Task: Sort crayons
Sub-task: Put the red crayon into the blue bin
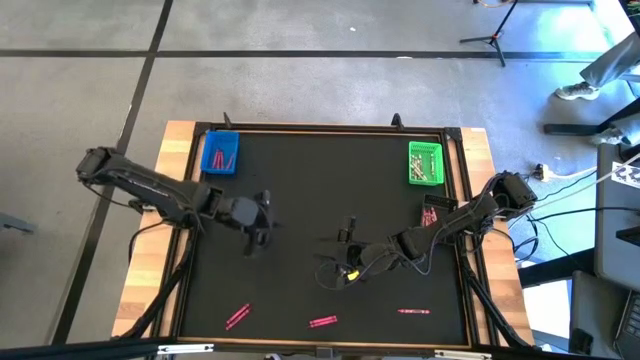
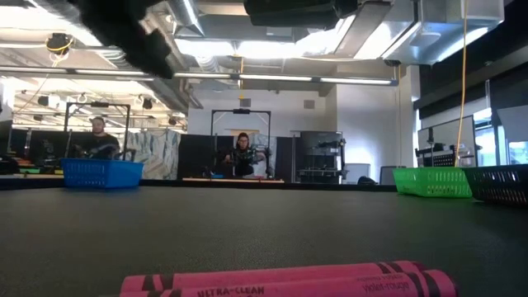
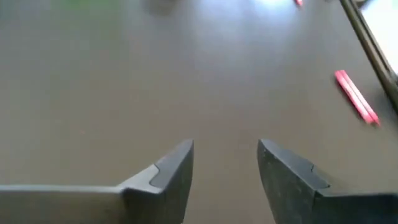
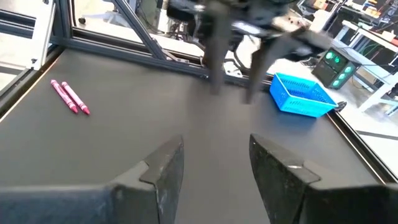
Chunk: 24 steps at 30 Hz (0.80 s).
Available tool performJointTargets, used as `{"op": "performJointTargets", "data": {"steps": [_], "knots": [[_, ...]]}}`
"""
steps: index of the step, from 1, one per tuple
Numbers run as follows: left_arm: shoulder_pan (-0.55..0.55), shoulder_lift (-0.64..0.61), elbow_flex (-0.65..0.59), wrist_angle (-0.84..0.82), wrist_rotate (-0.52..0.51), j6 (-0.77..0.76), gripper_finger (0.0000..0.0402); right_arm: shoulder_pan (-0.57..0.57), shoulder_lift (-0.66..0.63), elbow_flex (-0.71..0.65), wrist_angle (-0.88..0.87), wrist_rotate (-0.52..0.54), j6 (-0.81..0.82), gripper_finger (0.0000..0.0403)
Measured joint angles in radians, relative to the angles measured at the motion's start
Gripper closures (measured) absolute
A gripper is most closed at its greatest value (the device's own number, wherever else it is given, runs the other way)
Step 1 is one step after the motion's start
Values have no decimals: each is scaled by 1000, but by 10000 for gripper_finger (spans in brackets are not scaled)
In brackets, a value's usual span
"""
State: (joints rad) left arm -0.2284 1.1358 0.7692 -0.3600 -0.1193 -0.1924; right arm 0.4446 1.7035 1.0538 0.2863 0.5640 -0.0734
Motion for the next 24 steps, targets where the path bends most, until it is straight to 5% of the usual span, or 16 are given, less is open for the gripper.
{"op": "performJointTargets", "data": {"steps": [5, 12, 24], "knots": [[-123, 36, 0, -101, 30, -109, 229, 0, 0, 0, 0, 0, 2, 221], [-296, 94, 0, -257, 58, -447, 231, 0, 0, 0, 0, 0, 16, 221], [-522, 330, 0, -152, 225, -829, 231, 0, 0, 0, 1, 11, 17, 221]]}}
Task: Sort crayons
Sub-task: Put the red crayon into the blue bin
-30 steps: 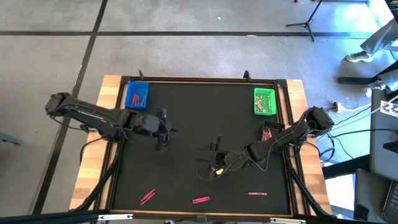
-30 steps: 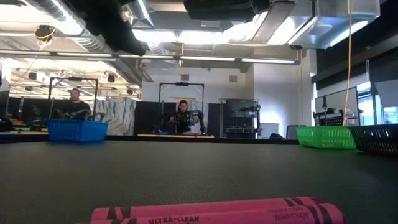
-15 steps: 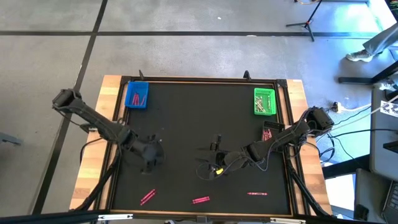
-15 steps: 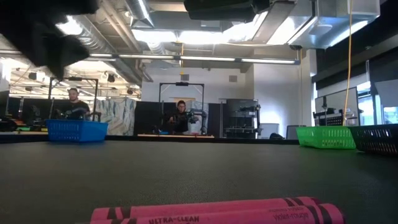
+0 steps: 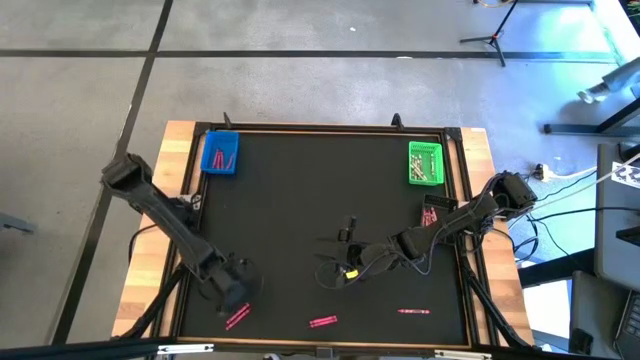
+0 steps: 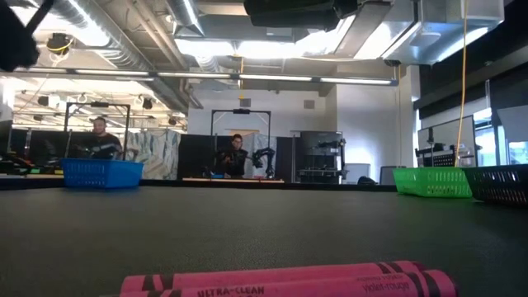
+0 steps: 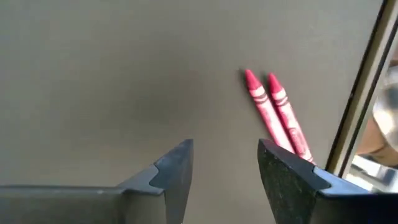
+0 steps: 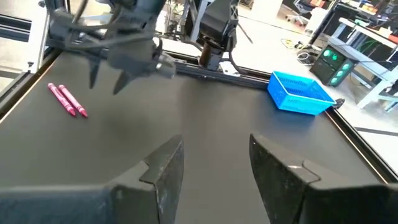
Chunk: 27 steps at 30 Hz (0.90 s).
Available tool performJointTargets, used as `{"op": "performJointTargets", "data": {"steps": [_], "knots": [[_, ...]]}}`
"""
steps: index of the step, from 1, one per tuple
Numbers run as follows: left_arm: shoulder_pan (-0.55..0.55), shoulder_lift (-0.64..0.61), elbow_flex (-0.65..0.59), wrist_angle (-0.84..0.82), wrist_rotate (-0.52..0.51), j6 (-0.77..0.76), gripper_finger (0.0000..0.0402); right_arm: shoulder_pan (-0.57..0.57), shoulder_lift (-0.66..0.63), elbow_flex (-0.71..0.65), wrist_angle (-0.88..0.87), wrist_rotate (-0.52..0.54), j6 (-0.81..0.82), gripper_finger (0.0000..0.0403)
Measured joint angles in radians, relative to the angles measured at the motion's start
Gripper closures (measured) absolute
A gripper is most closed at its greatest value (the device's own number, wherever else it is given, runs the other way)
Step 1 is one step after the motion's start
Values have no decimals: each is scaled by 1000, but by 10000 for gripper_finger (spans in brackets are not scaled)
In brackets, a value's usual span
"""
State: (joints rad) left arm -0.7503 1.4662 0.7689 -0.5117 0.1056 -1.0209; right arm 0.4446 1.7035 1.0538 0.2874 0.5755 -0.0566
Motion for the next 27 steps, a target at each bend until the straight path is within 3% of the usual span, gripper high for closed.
{"op": "performJointTargets", "data": {"steps": [5, 9, 27], "knots": [[-28, 94, 0, 155, 105, -22, 231, -4, 0, 0, 2, 0, -27, 221], [-32, 141, 0, 260, 118, -18, 231, -22, 0, 0, 1, 0, -32, 221], [-37, 154, 2, 201, 35, 0, 232, -33, 0, 0, 0, -8, -23, 221]]}}
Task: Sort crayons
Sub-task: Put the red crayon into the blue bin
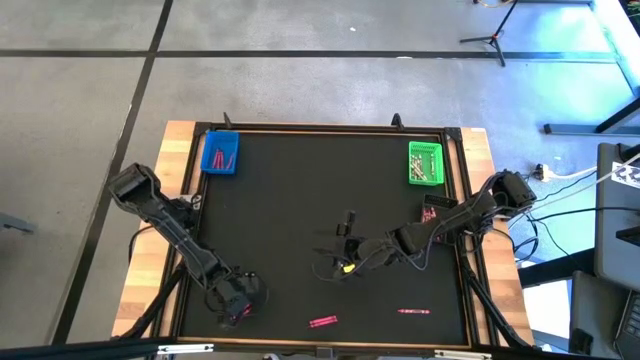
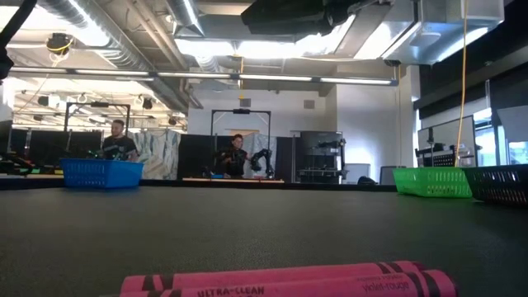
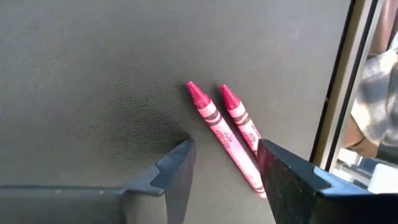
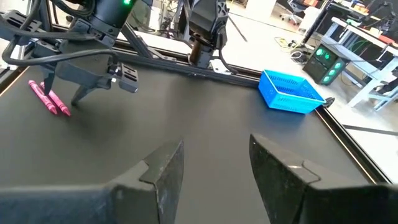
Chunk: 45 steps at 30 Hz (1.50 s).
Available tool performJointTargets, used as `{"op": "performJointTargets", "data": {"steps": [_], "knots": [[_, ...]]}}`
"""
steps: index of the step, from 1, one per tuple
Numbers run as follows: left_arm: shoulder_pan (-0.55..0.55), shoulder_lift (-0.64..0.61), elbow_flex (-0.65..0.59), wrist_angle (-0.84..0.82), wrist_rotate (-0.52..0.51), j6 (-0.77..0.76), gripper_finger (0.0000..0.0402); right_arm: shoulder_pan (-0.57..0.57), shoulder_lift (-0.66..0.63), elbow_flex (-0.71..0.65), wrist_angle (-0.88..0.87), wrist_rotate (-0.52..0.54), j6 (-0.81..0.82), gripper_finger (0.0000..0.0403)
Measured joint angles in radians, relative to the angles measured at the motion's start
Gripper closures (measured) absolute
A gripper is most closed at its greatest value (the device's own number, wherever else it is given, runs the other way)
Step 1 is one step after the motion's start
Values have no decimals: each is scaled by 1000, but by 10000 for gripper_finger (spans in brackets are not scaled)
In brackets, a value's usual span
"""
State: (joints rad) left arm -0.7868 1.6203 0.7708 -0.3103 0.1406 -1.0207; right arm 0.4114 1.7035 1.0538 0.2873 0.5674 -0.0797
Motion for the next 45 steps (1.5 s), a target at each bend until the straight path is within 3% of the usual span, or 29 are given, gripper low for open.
{"op": "performJointTargets", "data": {"steps": [8, 15, 20, 32, 45], "knots": [[0, -2, 1, -9, 8, 36, 233, 0, 0, 0, 0, 0, 0, 221], [-20, 0, 92, -48, 21, 208, 233, 0, 0, 0, 0, 0, 0, 221], [-49, 0, 116, -56, 30, 228, 233, 0, 0, 0, 0, -2, 0, 221], [-100, 31, 111, -1, -78, 318, 233, 0, 0, 0, 0, -3, 0, 221], [-100, 32, 64, 24, -78, 317, 233, 0, 0, 0, -1, -3, 0, 221]]}}
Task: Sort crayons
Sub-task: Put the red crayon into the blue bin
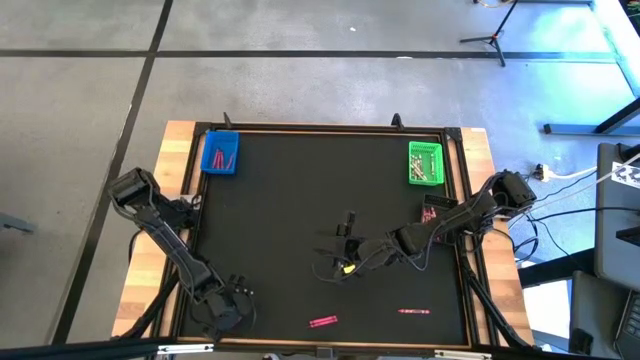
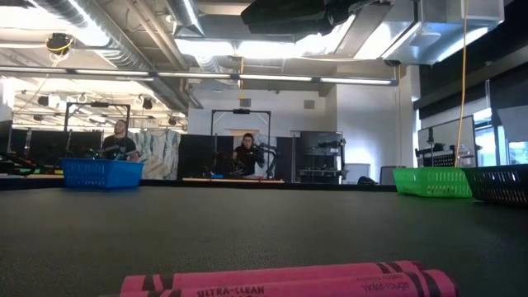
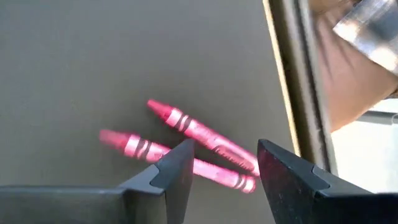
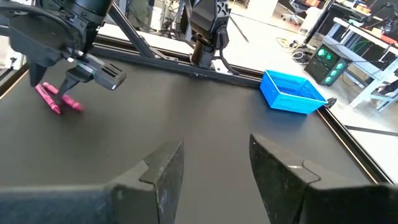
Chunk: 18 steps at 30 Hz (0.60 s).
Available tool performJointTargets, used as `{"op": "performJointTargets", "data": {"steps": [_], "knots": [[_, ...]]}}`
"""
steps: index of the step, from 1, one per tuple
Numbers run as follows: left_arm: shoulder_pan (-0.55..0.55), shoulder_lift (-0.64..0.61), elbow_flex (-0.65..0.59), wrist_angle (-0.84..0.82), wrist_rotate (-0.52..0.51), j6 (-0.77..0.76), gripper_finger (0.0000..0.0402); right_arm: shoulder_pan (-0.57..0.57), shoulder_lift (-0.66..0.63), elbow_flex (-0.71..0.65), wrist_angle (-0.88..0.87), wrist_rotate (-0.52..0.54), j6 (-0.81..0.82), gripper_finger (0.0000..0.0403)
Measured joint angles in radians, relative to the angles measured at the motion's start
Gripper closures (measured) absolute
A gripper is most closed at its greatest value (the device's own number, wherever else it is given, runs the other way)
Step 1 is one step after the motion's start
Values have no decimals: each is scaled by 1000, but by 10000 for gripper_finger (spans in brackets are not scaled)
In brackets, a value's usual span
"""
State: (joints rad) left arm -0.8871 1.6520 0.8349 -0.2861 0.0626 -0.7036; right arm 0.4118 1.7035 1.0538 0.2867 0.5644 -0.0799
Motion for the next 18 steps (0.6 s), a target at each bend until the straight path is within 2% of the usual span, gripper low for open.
{"op": "performJointTargets", "data": {"steps": [9, 14, 18], "knots": [[8, -15, 3, -135, 33, -27, 233, 0, 0, 0, 1, 0, 0, 221], [13, -59, 53, -211, 34, -20, 233, 0, 0, 0, 1, 0, 0, 221], [-9, -65, 69, -255, 74, 71, 233, 0, 0, 0, 2, 0, 0, 221]]}}
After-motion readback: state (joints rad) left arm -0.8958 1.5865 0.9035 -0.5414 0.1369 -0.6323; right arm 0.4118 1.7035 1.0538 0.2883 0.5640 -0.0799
